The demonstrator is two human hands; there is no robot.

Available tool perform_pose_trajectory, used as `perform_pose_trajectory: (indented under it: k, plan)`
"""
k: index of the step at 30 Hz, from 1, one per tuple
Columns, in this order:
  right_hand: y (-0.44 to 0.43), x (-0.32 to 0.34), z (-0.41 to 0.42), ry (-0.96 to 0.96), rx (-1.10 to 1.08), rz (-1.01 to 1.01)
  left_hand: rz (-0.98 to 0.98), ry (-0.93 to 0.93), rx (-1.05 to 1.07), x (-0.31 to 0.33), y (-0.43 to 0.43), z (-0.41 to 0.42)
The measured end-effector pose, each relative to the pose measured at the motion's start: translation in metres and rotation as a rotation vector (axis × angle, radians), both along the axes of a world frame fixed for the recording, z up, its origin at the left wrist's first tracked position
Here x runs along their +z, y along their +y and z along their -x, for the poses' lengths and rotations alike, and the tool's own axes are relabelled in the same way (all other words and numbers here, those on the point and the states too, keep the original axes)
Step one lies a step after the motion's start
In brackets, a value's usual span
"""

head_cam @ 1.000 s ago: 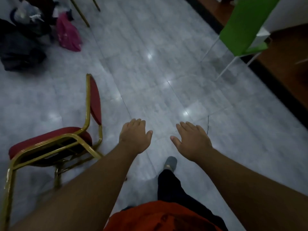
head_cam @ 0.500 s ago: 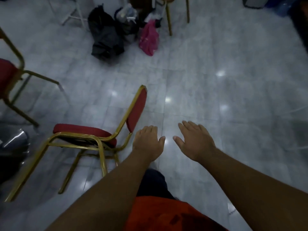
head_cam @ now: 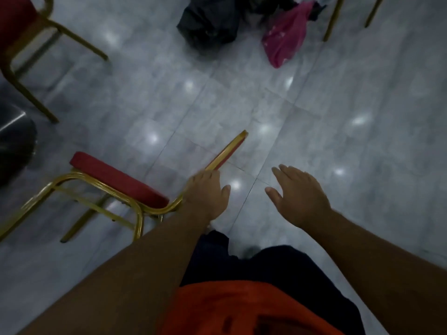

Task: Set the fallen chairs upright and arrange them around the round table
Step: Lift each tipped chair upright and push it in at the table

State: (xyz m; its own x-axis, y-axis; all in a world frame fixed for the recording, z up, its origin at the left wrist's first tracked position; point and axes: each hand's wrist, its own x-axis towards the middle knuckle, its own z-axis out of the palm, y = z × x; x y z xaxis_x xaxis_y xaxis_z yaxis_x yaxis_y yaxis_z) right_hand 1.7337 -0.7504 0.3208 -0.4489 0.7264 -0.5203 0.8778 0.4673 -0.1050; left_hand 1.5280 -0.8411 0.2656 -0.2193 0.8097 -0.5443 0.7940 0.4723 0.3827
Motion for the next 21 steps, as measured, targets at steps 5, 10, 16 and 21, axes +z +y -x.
perform_pose_trajectory:
  k: [5, 10, 16, 21]
  plan:
    - [0.077, -0.043, 0.038, 0.061, 0.148, 0.048, 0.107, -0.056, 0.173, -0.047, 0.049, 0.011]
    - [0.16, -0.135, 0.063, 0.052, 0.348, 0.092, 0.125, -0.074, 0.324, -0.111, 0.112, 0.005]
    - [0.251, -0.259, 0.079, 0.01, 0.562, 0.142, 0.144, -0.029, 0.397, -0.205, 0.173, -0.005]
    - [0.293, -0.342, 0.1, 0.043, 0.739, 0.191, 0.154, -0.051, 0.528, -0.281, 0.19, -0.013]
